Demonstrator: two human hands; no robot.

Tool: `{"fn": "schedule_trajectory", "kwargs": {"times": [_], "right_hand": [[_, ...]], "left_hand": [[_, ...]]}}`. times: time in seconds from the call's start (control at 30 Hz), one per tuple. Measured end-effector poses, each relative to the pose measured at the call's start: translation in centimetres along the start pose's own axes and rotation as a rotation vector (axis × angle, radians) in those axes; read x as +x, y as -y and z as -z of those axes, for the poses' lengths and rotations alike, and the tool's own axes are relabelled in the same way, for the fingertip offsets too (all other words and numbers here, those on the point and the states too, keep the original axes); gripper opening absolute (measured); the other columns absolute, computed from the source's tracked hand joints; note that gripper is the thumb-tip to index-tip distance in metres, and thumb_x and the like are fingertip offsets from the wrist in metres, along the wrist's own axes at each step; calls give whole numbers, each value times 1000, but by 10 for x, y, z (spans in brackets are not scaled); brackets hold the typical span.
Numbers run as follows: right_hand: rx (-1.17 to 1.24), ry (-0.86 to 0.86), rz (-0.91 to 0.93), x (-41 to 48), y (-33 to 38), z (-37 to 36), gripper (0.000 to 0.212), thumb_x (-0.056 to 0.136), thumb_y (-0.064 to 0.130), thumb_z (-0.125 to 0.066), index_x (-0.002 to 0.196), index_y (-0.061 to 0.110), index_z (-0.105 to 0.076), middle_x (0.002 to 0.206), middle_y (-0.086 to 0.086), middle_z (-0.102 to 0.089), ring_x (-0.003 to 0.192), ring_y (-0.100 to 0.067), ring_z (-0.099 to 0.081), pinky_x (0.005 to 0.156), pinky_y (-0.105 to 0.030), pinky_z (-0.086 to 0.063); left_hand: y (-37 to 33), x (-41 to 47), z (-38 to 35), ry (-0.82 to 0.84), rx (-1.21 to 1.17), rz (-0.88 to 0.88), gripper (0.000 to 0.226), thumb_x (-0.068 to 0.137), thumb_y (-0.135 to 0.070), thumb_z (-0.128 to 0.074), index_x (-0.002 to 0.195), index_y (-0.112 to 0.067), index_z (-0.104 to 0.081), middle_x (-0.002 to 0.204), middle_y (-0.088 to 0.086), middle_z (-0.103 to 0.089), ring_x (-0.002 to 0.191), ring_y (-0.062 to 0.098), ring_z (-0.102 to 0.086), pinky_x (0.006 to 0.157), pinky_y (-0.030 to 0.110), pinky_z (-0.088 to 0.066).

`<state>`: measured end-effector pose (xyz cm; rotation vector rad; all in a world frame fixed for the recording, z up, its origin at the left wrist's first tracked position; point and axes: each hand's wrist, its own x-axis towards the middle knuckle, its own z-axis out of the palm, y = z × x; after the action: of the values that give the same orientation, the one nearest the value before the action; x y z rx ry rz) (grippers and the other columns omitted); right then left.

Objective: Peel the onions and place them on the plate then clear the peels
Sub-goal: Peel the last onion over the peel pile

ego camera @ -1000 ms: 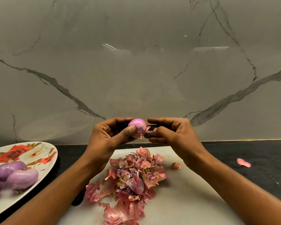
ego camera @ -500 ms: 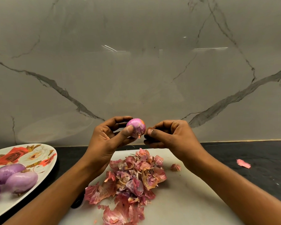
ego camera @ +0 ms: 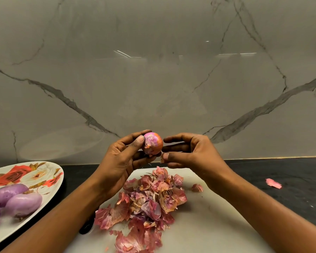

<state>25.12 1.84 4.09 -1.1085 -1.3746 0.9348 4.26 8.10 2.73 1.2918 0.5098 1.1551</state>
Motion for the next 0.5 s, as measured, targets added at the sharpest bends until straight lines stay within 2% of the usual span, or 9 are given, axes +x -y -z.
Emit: {"fn": "schedule_trajectory", "kwargs": {"times": [0.17,0.5], "right_hand": [[52,92,20,-2,1,-3,43,89,8,-81,130,15,-69,106,-9,-82,96,-27,-80,87,-41,-66],[46,99,22,-3,-2,-4,39,91,8,-78,128,15,-72,105,-10,-82,96,-28,-80,88,-41,-65]], "left_hand": [[2,-1,-2,15,94,3,40,92,-29,-64,128,-13,-69,124,16,-75,111,35,-75,82,33,-65],[-2,-4,-3,37,145,-18,39,86,-29,-67,122,-12,-70,116,12,-77,108,33,-76,79,32,-65]]}}
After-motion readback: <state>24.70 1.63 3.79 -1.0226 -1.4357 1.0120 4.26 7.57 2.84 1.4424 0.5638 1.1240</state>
